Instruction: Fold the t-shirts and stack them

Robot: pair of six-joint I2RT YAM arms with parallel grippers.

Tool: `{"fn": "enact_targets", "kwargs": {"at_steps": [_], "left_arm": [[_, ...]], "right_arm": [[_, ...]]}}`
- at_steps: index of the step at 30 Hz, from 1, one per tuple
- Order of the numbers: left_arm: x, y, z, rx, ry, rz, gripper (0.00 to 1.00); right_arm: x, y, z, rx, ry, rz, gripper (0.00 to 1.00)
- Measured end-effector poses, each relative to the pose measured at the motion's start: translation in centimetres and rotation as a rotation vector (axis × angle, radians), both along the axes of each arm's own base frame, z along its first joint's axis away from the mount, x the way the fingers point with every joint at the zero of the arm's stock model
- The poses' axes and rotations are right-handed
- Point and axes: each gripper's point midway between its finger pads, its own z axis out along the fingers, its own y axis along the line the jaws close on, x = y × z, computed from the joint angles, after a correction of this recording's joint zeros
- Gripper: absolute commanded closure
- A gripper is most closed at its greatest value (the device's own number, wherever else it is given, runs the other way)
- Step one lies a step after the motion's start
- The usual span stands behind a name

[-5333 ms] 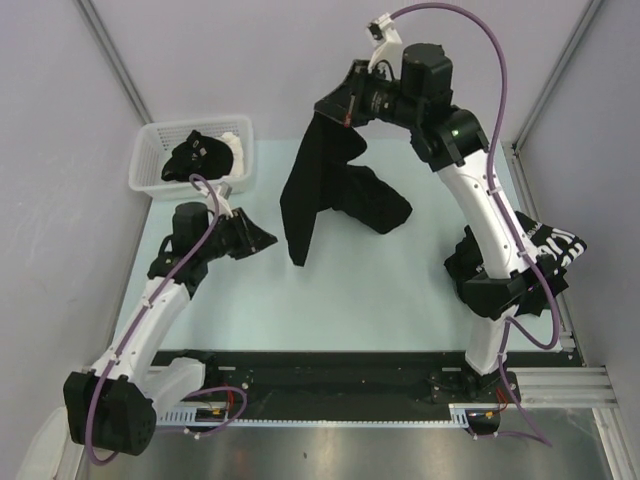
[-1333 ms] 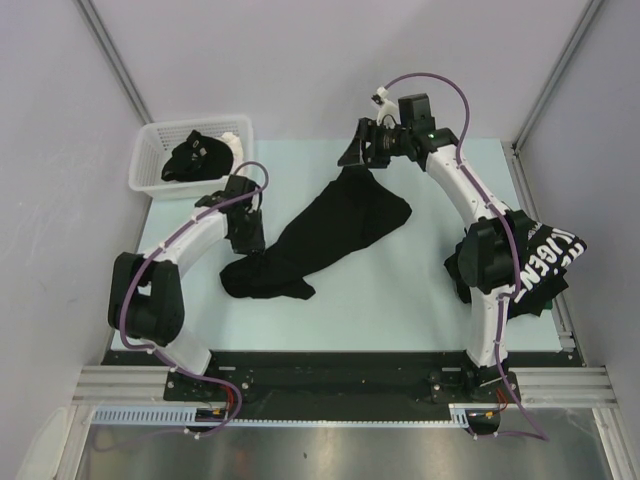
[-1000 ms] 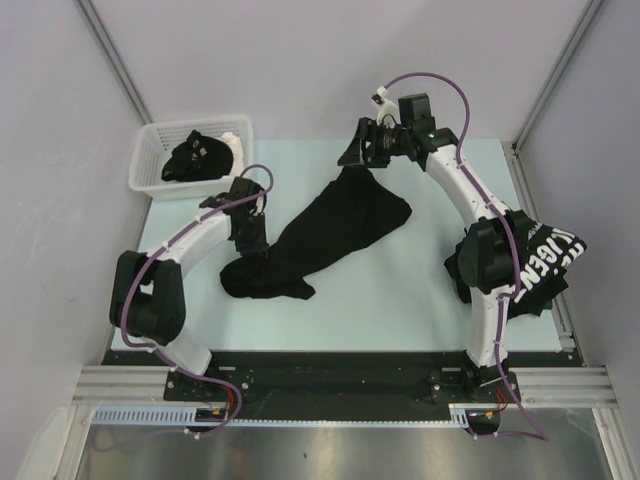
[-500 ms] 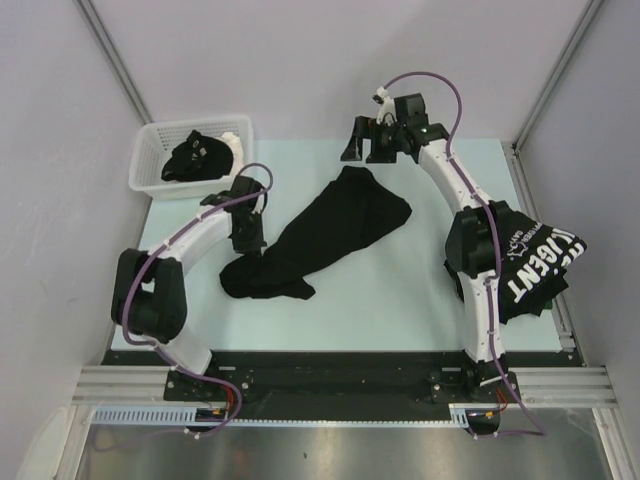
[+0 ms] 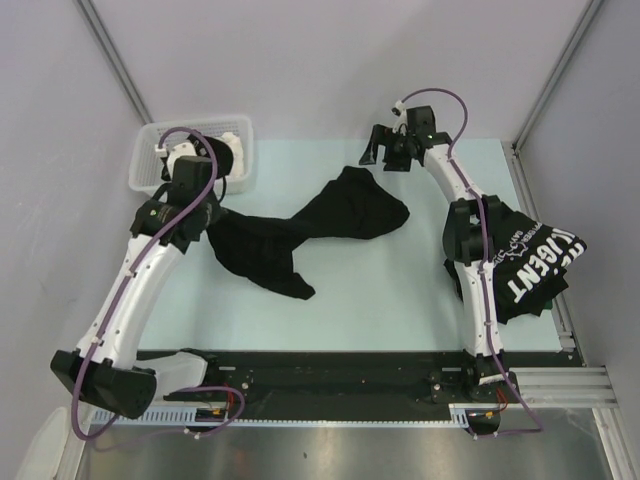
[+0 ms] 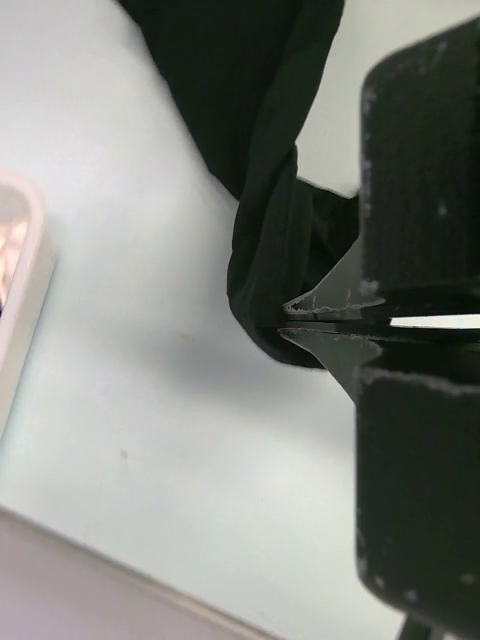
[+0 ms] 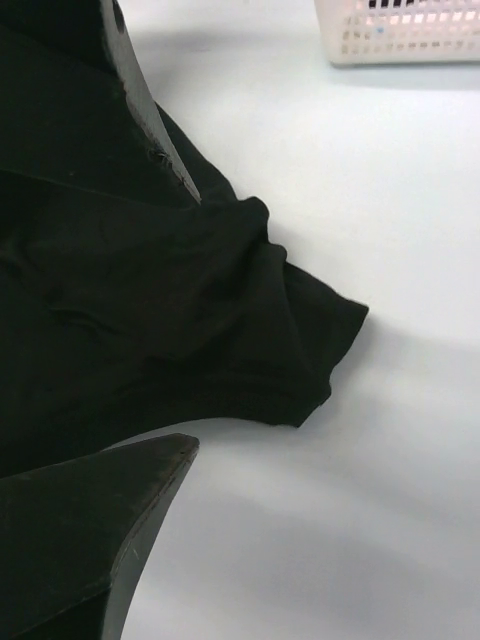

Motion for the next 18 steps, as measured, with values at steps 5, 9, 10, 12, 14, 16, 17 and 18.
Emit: {"fn": "enact_targets", "kwargs": {"at_steps": [5,9,10,12,14,16,17,18], "left_arm": [[-1.4,1.7,0.4,0.034,0.013,0.084,1.0],[-1.7,1.9,0.1,0.038,0.031,0.094,1.0],[-1.7,1.9,0.0,0.039,0.036,0.094,1.0],[-1.6,1.8,-0.3,0.04,0.044,0.091,1.0],[-1.4,1.7,-0.6,0.041,0.056,0.089,1.0],[-1.1,1.5,-0.9,0.042,0.064,0.085,1.0],[-0.9,1.4,-1.0,0.041,0.064,0.083,1.0],[-0.8,1.3,-1.0,0.038,0.063,0.08,1.0]], "right_arm": [[-0.2,1.4,-0.6,0.063,0.033,0.014,0.0],[-0.4,2.2,-0.5,0.087,0.041,0.018,0.0],[-0.5,2.4,-0.4,0.088,0.041,0.018,0.0],[-0.9,2.5,-0.5,0.08,0.052,0.017,0.0],[-1.4,2.5,-0.3,0.057,0.053,0.013,0.0],[-2.5,2.3,0.4,0.013,0.048,0.013,0.0],[-3.3,2.2,1.1,-0.013,0.039,0.017,0.0],[-3.9,2.1,1.9,-0.036,0.025,0.022,0.0]]}}
